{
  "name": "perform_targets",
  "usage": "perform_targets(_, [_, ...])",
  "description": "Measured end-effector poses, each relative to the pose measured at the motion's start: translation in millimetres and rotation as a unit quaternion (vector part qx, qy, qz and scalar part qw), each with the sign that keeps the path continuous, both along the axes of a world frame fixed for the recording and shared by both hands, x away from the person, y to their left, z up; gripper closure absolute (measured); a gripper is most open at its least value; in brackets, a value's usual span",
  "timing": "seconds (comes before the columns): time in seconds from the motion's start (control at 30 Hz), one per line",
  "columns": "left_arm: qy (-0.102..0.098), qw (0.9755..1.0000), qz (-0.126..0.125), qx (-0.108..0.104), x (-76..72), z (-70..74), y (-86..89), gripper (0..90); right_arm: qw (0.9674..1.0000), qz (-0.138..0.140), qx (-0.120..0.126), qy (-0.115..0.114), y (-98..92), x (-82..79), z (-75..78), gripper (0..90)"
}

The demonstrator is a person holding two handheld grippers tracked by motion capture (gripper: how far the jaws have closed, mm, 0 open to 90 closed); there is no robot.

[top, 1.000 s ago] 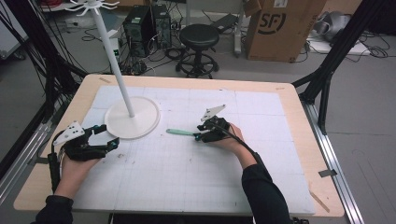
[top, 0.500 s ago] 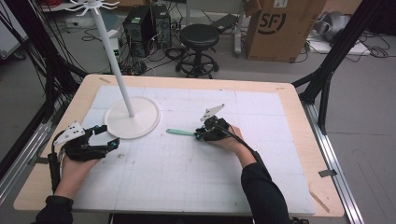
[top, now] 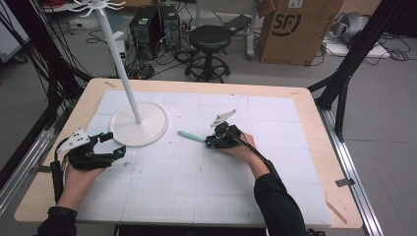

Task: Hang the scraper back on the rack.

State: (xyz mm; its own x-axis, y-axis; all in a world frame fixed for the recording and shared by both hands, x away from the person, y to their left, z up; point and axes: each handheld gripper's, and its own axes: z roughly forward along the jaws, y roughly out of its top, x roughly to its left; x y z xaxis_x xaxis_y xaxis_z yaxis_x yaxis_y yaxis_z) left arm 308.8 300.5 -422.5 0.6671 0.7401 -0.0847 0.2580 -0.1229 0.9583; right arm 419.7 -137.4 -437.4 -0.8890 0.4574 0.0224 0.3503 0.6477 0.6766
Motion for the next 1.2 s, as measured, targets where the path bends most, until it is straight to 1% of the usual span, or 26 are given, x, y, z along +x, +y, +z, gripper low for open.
perform_targets(0.1, [0.001, 1.0000, -0.002, 0.000, 0.0, -0.3, -1.1, 21.0, 1.0000, -0.004, 0.000, 0.000, 0.6, -0.6, -0.1, 80.5])
perform_targets(0.2, [0.000, 1.0000, -0.002, 0.001, 0.0, -0.3, -1.5, 21.0, 1.0000, -0.002, 0.001, -0.001, 0.2, 0.4, -0.2, 80.7])
perform_targets(0.27, [0.001, 1.0000, -0.002, 0.000, 0.0, -0.4, -1.0, 21.1, 1.0000, -0.004, 0.003, 0.004, -0.2, 0.9, 0.1, 80.9])
perform_targets(0.37, [0.002, 1.0000, -0.001, 0.000, 0.4, -0.5, -0.4, 21.1, 0.9998, -0.013, 0.012, 0.006, -0.8, 0.5, 2.5, 81.1])
perform_targets(0.4, [0.002, 1.0000, -0.001, 0.000, 0.5, -0.6, -0.4, 21.1, 0.9996, -0.017, 0.023, 0.000, -3.0, -0.1, 8.3, 81.2])
perform_targets(0.43, [0.002, 1.0000, -0.001, 0.001, 0.5, -0.6, -0.5, 21.1, 0.9996, -0.017, 0.023, 0.000, -3.0, -0.1, 8.3, 81.2])
perform_targets(0.53, [0.002, 1.0000, -0.003, 0.002, 0.4, -0.6, -1.2, 21.2, 0.9982, -0.028, 0.052, -0.005, -8.6, -1.1, 20.5, 81.2])
perform_targets(0.57, [0.001, 1.0000, -0.004, 0.003, 0.4, -0.6, -1.5, 21.2, 0.9970, -0.034, 0.070, -0.006, -12.8, -2.2, 29.2, 81.3])
perform_targets(0.6, [0.001, 1.0000, -0.004, 0.003, 0.3, -0.6, -1.6, 21.2, 0.9970, -0.034, 0.070, -0.006, -12.8, -2.2, 29.2, 81.3])
perform_targets(0.63, [0.001, 1.0000, -0.004, 0.003, 0.3, -0.5, -1.6, 21.2, 0.9964, -0.035, 0.076, -0.011, -14.9, -2.8, 33.4, 81.3])
perform_targets(0.67, [0.001, 1.0000, -0.004, 0.002, 0.2, -0.5, -1.6, 21.2, 0.9944, -0.042, 0.096, -0.014, -18.9, -3.9, 41.8, 81.3])
perform_targets(0.7, [0.002, 1.0000, -0.004, 0.002, 0.1, -0.4, -1.5, 21.2, 0.9944, -0.042, 0.096, -0.014, -18.9, -3.9, 41.8, 81.3])
perform_targets(0.77, [0.002, 1.0000, -0.004, 0.002, 0.1, -0.4, -1.4, 21.2, 0.9925, -0.046, 0.112, -0.015, -21.6, -5.2, 51.2, 81.3])
perform_targets(0.83, [0.002, 1.0000, -0.003, 0.002, 0.0, -0.4, -1.2, 21.2, 0.9918, -0.047, 0.117, -0.022, -22.1, -5.9, 62.3, 81.3])
perform_targets(0.87, [0.002, 1.0000, -0.003, 0.002, 0.0, -0.4, -1.2, 21.2, 0.9900, -0.044, 0.131, -0.029, -22.4, -7.2, 73.4, 81.3])
perform_targets(0.9, [0.002, 1.0000, -0.003, 0.002, 0.0, -0.4, -1.2, 21.2, 0.9900, -0.044, 0.131, -0.029, -22.4, -7.2, 73.4, 81.3])
perform_targets(0.97, [0.002, 1.0000, -0.004, 0.002, 0.2, -0.5, -1.0, 21.2, 0.9877, -0.043, 0.147, -0.031, -22.9, -7.9, 84.1, 81.3])
perform_targets(1.03, [0.003, 1.0000, -0.004, 0.003, 0.3, -0.7, -1.1, 21.2, 0.9861, -0.045, 0.156, -0.034, -22.1, -9.2, 95.8, 81.4])
perform_targets(1.1, [0.002, 1.0000, -0.005, 0.003, 0.2, -0.6, -1.4, 21.3, 0.9833, -0.044, 0.172, -0.040, -21.2, -10.3, 108.4, 81.4])
perform_targets(1.2, [0.003, 1.0000, -0.006, 0.001, 0.4, -0.7, -1.7, 21.3, 0.9802, -0.039, 0.188, -0.049, -18.3, -11.6, 128.7, 81.4])
